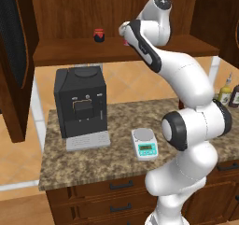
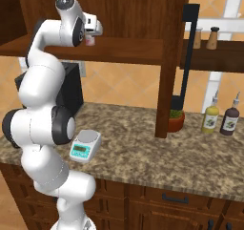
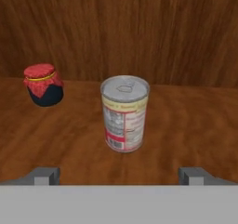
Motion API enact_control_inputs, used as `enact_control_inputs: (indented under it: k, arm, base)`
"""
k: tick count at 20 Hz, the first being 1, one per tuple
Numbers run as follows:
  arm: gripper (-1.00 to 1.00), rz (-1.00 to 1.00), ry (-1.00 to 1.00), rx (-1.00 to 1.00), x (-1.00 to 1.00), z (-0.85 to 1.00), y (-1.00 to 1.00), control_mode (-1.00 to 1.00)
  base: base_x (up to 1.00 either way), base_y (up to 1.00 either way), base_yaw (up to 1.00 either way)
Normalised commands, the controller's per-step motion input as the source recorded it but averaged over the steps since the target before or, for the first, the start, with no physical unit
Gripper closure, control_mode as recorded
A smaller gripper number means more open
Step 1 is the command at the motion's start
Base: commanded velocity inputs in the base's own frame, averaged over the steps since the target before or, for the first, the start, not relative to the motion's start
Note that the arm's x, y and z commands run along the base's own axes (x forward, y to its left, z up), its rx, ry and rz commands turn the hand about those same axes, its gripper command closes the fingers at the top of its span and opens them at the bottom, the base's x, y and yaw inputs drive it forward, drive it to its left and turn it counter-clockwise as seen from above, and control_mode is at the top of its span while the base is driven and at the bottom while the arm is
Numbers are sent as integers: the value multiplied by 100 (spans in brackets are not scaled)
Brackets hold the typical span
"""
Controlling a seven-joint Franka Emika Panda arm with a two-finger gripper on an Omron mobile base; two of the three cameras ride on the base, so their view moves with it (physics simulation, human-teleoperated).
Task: Pick the canned food and place it on the digital scale for weighing, and close the cabinet.
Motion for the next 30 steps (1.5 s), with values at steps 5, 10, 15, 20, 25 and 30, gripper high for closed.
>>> enact_control_inputs:
  k: [5,10,15,20,25,30]
  arm:
    - [-100,0,0,0,40,0,0,-100]
    - [-100,0,0,0,33,0,3,-100]
    - [-100,0,0,0,31,0,5,-100]
    - [-100,0,0,0,27,-3,6,-100]
    - [-100,0,0,0,16,-17,7,-100]
    - [100,0,0,0,14,-8,2,-100]
  base:
    - [0,0,0]
    - [0,0,0]
    - [0,0,0]
    - [0,0,0]
    - [0,0,0]
    - [0,0,0]
